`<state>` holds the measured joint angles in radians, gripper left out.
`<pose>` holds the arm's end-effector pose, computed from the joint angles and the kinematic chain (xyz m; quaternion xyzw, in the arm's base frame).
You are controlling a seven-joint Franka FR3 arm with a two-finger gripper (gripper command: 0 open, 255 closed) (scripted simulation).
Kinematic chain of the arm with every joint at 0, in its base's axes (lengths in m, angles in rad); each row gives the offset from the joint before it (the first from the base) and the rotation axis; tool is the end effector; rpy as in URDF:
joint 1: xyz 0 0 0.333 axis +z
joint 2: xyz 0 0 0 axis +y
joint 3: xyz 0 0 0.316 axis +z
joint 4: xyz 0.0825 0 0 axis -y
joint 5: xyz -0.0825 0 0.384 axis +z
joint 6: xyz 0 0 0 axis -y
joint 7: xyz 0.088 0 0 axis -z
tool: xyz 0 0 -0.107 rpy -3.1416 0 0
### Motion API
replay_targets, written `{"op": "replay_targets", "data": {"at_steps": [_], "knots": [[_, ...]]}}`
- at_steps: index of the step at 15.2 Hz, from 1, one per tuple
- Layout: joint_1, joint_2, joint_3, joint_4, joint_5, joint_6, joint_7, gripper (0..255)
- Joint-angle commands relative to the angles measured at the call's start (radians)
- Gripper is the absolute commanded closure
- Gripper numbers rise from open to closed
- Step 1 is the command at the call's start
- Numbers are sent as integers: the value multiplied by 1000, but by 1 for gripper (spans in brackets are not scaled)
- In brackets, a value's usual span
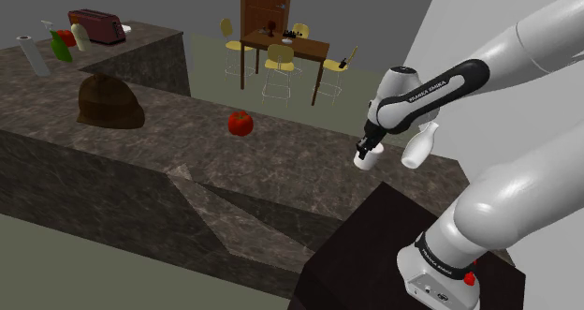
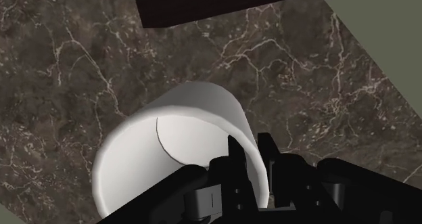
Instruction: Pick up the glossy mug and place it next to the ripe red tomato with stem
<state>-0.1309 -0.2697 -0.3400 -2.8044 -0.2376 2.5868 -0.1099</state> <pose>0.3395 -0.1582 0.2837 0.9967 -0.0758 0.0164 0.0257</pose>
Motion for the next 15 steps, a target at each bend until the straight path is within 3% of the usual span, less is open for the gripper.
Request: {"op": "replay_targets", "data": {"at_steps": [1, 5, 10, 15], "knots": [[-5, -32, 2, 8, -4, -40, -2, 255], [-8, -79, 10, 20, -6, -99, 0, 255], [74, 95, 42, 185, 85, -95, 29, 255], [123, 259, 74, 369, 162, -121, 46, 255]]}}
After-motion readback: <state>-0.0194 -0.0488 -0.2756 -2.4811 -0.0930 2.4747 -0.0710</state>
